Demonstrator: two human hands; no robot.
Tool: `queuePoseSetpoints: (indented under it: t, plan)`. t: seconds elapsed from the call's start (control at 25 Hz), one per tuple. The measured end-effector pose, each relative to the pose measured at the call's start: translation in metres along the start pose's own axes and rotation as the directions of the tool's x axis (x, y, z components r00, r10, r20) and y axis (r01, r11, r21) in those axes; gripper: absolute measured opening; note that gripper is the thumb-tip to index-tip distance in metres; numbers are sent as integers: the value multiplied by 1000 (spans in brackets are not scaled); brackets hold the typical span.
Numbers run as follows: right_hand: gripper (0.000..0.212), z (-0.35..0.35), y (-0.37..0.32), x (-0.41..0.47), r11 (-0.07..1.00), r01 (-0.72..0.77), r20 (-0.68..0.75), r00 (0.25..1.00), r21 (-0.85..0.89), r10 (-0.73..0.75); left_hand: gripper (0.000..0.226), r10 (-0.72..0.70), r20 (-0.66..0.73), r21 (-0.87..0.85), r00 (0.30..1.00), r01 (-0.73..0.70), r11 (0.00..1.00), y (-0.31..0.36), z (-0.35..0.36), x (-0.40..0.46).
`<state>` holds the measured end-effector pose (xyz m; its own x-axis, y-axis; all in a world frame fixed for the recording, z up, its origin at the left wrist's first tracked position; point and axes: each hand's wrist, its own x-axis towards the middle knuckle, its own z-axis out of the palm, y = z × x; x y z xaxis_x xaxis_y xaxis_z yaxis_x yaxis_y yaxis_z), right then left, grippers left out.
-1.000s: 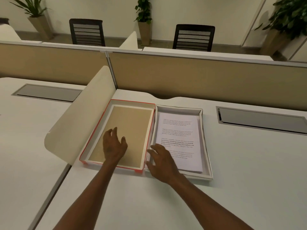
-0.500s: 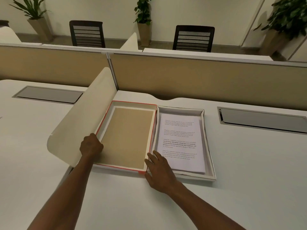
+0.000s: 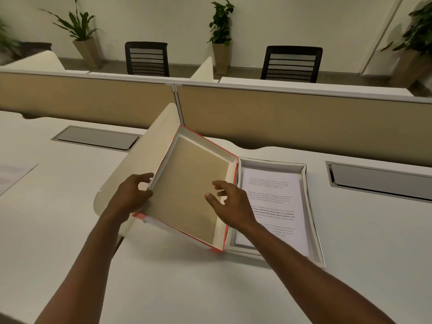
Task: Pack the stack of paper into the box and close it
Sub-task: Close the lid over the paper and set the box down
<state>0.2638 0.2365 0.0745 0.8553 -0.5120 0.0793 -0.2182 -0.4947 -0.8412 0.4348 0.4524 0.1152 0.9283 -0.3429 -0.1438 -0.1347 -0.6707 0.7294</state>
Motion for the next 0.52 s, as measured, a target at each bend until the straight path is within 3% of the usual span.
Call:
queuePoseSetpoints:
  t: [0.12, 0.2, 0.28, 0.36, 0.52]
  plan:
    - [48, -16, -41, 40, 968, -183, -10, 982, 172, 188, 48, 143, 48, -84, 989, -138, 987, 31, -5, -31]
    - [43, -28, -61, 61, 866, -344, 58, 936, 363, 347, 48, 249, 26, 0, 968, -249, 968, 57, 8, -50]
    - [32, -39, -75, 73, 754, -432, 151, 897, 495, 415, 51, 335, -16, 87, 942, -332, 939, 82, 28, -68]
    - [28, -44, -78, 75, 713, -433, 154, 893, 551, 424, 55, 371, -47, 125, 928, -363, 924, 103, 49, -85]
    - [32, -51, -64, 69, 729, -382, -24, 878, 568, 478, 73, 405, -52, 208, 913, -386, 898, 130, 86, -108]
